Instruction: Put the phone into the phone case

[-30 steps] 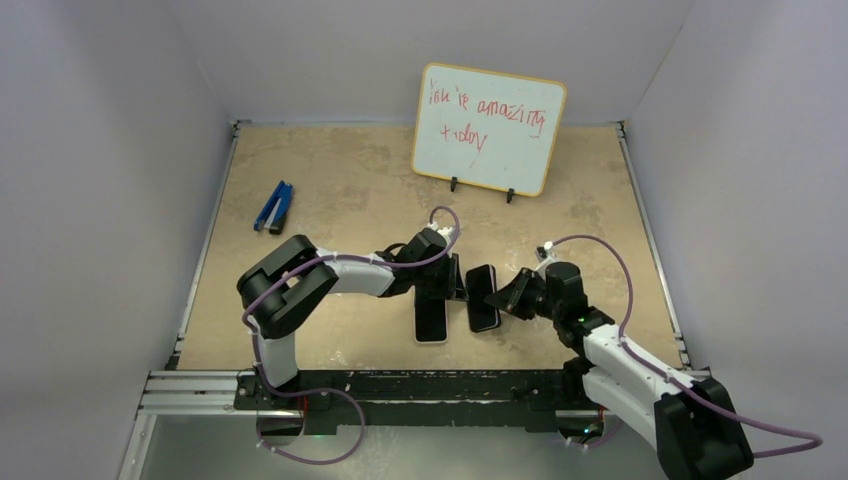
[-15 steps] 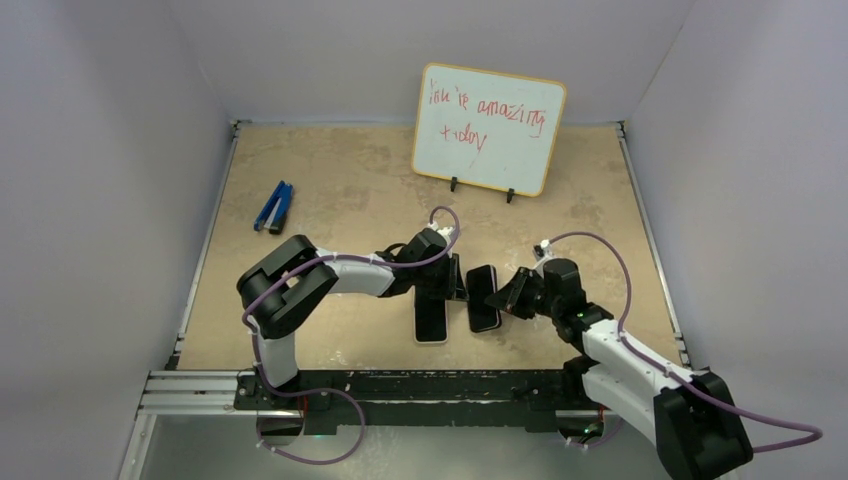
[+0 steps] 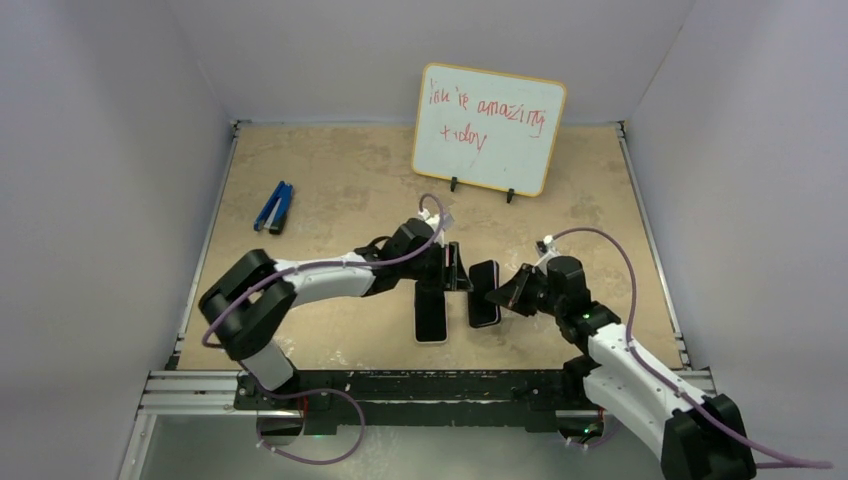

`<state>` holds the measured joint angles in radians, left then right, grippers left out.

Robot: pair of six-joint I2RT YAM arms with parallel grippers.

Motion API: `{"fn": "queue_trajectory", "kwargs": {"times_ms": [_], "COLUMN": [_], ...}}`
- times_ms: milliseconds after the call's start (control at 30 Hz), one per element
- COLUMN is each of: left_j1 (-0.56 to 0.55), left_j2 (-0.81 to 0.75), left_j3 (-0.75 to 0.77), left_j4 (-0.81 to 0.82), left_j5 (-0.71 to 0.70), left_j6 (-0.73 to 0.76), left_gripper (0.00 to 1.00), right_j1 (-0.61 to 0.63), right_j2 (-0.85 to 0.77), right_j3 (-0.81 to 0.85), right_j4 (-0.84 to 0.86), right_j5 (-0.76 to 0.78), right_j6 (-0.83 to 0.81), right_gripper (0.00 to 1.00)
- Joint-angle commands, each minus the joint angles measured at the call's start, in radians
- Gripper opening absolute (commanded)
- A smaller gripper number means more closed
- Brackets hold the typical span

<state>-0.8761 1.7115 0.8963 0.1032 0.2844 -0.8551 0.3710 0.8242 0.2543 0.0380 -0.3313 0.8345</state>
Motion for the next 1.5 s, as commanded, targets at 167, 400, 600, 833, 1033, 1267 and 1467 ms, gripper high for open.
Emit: {"fn": "queue_trajectory", "kwargs": {"times_ms": [167,400,600,833,1033,1267,1467], "left_j1": [0.155,0.168,0.170,0.170,0.170,0.169,0.170], "left_j2": [-0.325,-0.437,-0.416,-0.350,-0.282,-0.220,-0.218], "left_j3": [-0.119,-0.147,-0.210,-0.275,-0.288,-0.291,-0.284], "left_j4": [0.080,0.133,0.335,0.673,0.832,1.014,1.039], "left_j5": [0.143,0.211,0.286,0.379,0.408,0.440,0.520], "left_j6": [-0.042,-0.040,-0.117,-0.281,-0.393,-0.476,-0.429], "left_gripper": [0.72,0.79,0.79,0.73,0.62,0.26,0.00], "right_j1": [0.000,0.000,0.000,0.000,0.001,0.001,0.000], "right_j2": [-0.115,-0.232,-0.278,-0.246,-0.228,-0.217,-0.223], "right_j3": [0.123,0.122,0.105,0.117,0.096,0.096,0.120], "right_j4": [0.121,0.315,0.471,0.527,0.578,0.562,0.480], "right_j5": [-0.108,-0.156,-0.171,-0.242,-0.277,-0.284,-0.285], "right_j6": [0.082,0.166,0.226,0.241,0.271,0.268,0.250], "right_gripper": [0.00,0.00,0.00,0.00,0.00,0.00,0.32]}}
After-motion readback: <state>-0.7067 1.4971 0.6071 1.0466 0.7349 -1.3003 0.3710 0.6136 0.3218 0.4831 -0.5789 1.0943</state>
